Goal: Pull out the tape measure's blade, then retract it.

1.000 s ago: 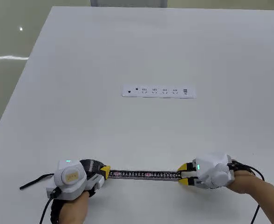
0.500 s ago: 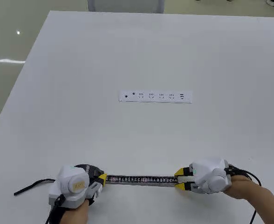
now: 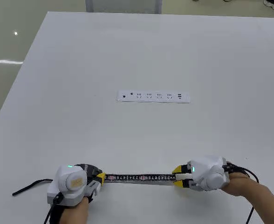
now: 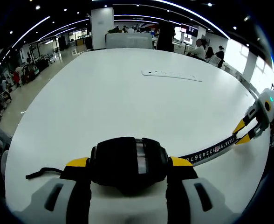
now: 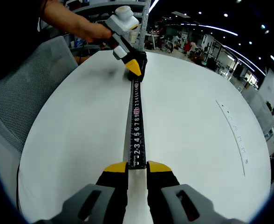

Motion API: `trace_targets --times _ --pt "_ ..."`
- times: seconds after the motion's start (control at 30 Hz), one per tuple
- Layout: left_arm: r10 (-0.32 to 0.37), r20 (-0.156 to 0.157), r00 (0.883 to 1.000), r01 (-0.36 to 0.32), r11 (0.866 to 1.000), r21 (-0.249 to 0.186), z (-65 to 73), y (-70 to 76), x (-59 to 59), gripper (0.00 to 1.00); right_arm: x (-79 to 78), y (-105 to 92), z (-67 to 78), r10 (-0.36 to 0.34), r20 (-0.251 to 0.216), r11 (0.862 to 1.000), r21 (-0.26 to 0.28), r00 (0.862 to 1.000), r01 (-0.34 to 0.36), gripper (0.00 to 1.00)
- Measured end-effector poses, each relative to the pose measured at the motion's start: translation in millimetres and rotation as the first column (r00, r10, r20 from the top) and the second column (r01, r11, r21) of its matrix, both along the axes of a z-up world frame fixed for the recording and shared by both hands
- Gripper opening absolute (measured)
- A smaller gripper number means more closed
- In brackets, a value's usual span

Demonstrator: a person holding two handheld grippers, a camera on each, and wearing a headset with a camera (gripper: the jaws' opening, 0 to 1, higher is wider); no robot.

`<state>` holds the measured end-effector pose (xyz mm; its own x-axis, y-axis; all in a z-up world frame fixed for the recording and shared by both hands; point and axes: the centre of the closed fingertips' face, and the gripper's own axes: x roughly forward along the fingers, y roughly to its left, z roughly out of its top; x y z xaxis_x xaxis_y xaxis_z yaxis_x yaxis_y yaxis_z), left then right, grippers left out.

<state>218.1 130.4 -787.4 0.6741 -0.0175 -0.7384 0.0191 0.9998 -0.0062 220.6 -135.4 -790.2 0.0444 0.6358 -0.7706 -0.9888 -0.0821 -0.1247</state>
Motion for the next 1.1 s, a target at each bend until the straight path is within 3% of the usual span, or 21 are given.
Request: trace_targets --times 0.53,1.1 --pt "-0.019 -0.029 0.999 0.017 0.999 -0.045 0.1 0.6 -5.3 0.6 -1.9 0.0 3.1 0.011 0.004 1.0 0.0 1.0 -0.011 0.14" --pt "-0.027 -0.039 0.999 0.025 0.997 -0.074 0.2 1.4 -3.7 0.6 -0.7 2.2 6.1 0.018 0.008 1.0 0.001 1.0 -0.018 0.14"
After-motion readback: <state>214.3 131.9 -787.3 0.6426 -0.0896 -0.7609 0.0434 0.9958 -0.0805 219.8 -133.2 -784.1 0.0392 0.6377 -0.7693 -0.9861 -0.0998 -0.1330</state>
